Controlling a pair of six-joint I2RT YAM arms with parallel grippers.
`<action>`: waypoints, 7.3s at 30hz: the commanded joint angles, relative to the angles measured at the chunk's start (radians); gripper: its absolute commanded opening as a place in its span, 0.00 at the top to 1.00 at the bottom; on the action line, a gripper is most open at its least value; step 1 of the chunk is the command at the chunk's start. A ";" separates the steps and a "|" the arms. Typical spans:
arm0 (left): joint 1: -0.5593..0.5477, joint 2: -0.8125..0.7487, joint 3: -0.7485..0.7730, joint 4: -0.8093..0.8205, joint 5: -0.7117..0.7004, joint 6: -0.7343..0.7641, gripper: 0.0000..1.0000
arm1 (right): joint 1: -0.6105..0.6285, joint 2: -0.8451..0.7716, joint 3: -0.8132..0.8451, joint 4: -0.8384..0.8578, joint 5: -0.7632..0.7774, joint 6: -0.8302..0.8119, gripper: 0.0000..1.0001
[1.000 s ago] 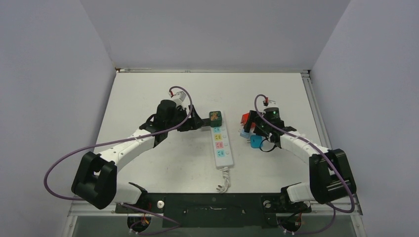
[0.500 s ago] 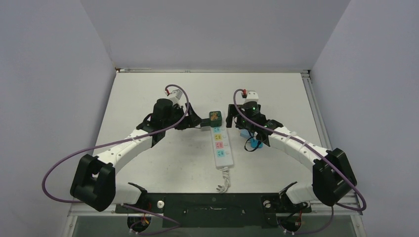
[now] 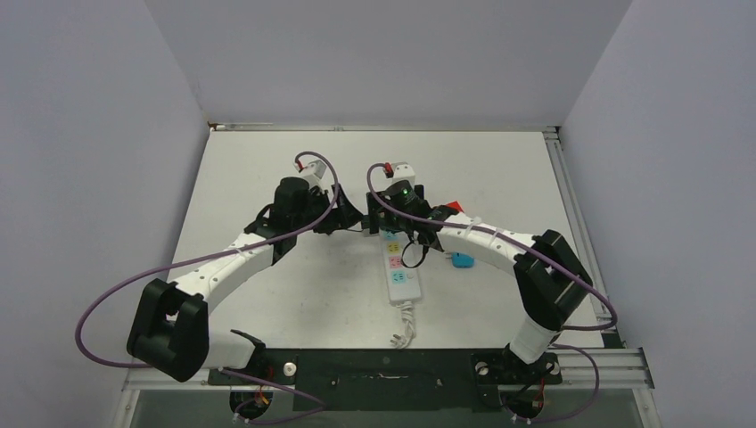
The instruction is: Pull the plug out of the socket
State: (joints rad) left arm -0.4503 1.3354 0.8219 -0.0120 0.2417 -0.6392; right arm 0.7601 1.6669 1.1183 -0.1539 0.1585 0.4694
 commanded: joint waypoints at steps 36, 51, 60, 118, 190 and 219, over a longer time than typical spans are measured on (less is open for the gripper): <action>0.002 0.076 -0.009 0.259 0.173 0.451 0.23 | -0.069 -0.095 -0.164 0.169 -0.266 -0.177 0.95; -0.184 0.140 -0.083 0.299 -0.018 0.790 0.23 | -0.151 -0.167 -0.319 0.338 -0.443 -0.167 0.95; -0.264 0.196 -0.035 0.261 -0.073 0.818 0.42 | -0.150 -0.144 -0.320 0.348 -0.439 -0.176 0.95; -0.325 0.209 0.097 0.066 -0.132 0.856 1.00 | -0.188 -0.148 -0.386 0.420 -0.399 -0.172 0.95; -0.214 0.212 0.172 -0.003 -0.065 0.757 1.00 | -0.161 -0.179 -0.411 0.453 -0.405 -0.196 0.95; -0.150 0.220 0.235 -0.120 -0.012 0.802 1.00 | -0.141 -0.170 -0.412 0.481 -0.528 -0.239 0.95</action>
State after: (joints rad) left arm -0.6777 1.5654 0.9787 -0.1574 0.2287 0.1623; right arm 0.5831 1.5223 0.7181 0.3275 -0.3302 0.2962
